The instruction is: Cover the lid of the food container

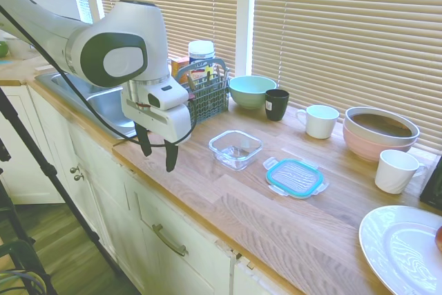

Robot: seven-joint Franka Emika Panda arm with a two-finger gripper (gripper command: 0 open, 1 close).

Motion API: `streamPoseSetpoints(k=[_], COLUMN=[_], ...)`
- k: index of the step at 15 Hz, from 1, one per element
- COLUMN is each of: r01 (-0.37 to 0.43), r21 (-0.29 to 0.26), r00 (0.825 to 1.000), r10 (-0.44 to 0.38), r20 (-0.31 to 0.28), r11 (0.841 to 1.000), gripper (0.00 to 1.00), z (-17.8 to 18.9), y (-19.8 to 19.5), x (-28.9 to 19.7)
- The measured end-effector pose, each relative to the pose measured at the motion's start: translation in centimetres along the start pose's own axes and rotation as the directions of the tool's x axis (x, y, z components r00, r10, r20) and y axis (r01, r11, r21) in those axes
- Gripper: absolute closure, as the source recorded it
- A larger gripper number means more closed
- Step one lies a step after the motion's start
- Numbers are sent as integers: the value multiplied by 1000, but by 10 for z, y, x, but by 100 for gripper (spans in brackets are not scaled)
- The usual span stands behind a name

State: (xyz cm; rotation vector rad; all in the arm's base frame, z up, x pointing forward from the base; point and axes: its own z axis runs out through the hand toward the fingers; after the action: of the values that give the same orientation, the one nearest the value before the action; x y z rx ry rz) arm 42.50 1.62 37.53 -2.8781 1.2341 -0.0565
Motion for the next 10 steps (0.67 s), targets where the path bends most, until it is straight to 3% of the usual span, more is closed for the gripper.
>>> streamPoseSetpoints(k=[10], r01=[-6], r21=[20], r00=[1000], r10=[6], r20=[5], r11=[1000], gripper=[0], z=[-14], y=[18], x=[31])
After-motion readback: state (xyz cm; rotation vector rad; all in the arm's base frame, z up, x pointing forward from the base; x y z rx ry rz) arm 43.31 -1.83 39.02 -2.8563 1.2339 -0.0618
